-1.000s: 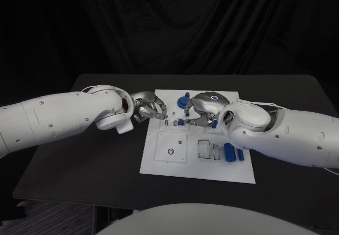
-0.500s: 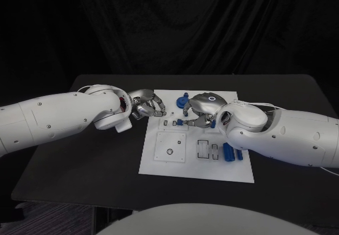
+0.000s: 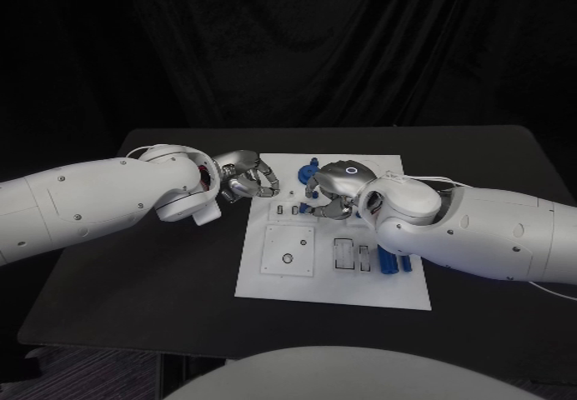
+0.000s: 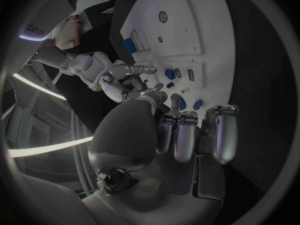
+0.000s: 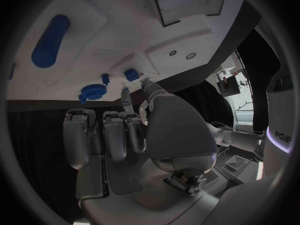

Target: Assemble the parts on the task board

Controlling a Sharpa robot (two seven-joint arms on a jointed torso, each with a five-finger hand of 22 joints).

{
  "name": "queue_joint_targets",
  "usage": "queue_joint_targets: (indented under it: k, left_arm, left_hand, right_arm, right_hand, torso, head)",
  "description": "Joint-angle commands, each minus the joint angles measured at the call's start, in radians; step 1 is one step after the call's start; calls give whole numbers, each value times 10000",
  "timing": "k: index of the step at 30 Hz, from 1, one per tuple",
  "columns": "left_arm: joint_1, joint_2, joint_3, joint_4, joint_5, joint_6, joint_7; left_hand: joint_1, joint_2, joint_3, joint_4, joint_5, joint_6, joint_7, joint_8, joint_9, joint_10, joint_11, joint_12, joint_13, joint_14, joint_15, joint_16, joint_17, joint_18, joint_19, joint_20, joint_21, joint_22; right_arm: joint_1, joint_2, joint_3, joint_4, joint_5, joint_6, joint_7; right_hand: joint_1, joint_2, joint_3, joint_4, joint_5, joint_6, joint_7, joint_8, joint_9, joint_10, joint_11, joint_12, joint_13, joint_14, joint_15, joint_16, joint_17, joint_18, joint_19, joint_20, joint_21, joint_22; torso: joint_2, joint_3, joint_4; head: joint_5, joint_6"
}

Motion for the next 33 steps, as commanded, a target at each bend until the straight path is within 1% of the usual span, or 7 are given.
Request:
queue_joint_targets:
  k: [1, 8, 14, 18, 25, 27, 33]
  left_arm:
    - [-25, -11, 6, 1, -8, -35, 235]
    - [-37, -19, 5, -18, -8, -26, 252]
    - [-49, -2, 5, -54, -8, -4, 259]
    - [-59, 12, 5, -69, -8, 18, 258]
    - [-79, 1, 5, -67, -8, 57, 227]
    - [-84, -1, 5, -72, -8, 71, 217]
    - [-106, 15, 5, -85, -8, 137, 193]
  left_hand:
    - [41, -100, -30, 62, -70, 26, 53, -175, -258, 1052, 76, 25, 2625, 1037, 85, 26, 2634, -73, -7, 102, -43, 1494]
    - [38, -94, -35, 71, -94, 57, 69, -253, -389, 1052, 90, 25, 2625, 1037, 100, 26, 2634, -68, -16, 117, -58, 1489]
    - [40, -91, -35, 71, -99, 75, 68, -260, -411, 1052, 90, 25, 2625, 1037, 102, 26, 2634, -62, -32, 120, -77, 1475]
    - [43, -86, -34, 70, -105, 100, 67, -264, -433, 1052, 90, 25, 2625, 1037, 104, 26, 2634, -59, -39, 123, -86, 1469]
    - [57, -69, -29, 65, -122, 173, 60, -276, -500, 1052, 87, 25, 2625, 1037, 106, 26, 2634, -56, -45, 129, -96, 1467]
    - [57, -69, -29, 65, -122, 173, 60, -276, -500, 1052, 87, 25, 2625, 1037, 106, 26, 2634, -56, -45, 129, -96, 1467]
    - [73, -46, -17, 59, -127, 234, 52, -285, -554, 1052, 81, 25, 2625, 1037, 103, 26, 2634, -52, -55, 132, -109, 1460]
  right_arm:
    - [-96, 102, 7, -128, -83, 203, -211]
    - [-276, 336, 8, -451, -83, 253, -201]
    - [-394, 507, 8, -669, -83, 306, -184]
    - [-451, 594, 8, -801, -83, 310, -205]
    - [-489, 623, 8, -887, -83, 80, -137]
    - [-492, 623, 8, -893, -83, 38, -109]
    - [-497, 650, 8, -915, -84, -32, -36]
  right_hand:
    - [-36, 93, 19, -67, 77, -57, -12, -39, -11, 1061, 70, 27, 2635, 1074, 62, 29, 2634, 107, 738, 86, -29, 2382]
    - [-36, 97, 20, -86, 125, -60, -11, -39, -13, 1061, 72, 27, 2635, 1074, 64, 29, 2634, 112, 730, 87, -48, 2375]
    - [-36, 98, 20, -89, 131, -60, -11, -39, -14, 1061, 72, 27, 2635, 1074, 64, 29, 2634, 115, 726, 87, -57, 2372]
    - [-30, 103, 24, -99, 143, -60, -11, -39, -14, 1061, 73, 27, 2635, 1074, 65, 29, 2634, 116, 724, 88, -62, 2370]
    - [89, 198, 112, -261, 330, -31, -8, -23, -18, 1061, 75, 27, 2635, 1074, 67, 29, 2634, 133, 694, 92, -125, 2347]
    - [149, 250, 169, -352, 480, 128, -39, 70, 23, 1061, 53, 27, 2635, 1074, 54, 29, 2634, 137, 688, 87, -138, 2342]
    - [259, 269, 240, -518, 617, 209, -70, 139, 71, 1061, 22, 27, 2635, 1074, 27, 29, 2634, 150, 666, 66, -184, 2326]
  torso:
    - [0, 2, 3]
    - [3, 1, -1]
    - [4, -12, 19]
    - [5, -7, 12]
    - [3, -9, 7]
    - [1, -4, 1]
    - [2, 4, 7]
  head:
    - [-4, -1]
    - [-16, -1]
    - [-41, -1]
    - [-46, -1]
    - [-8, -1]
    - [5, -1]
    - [-20, -1]
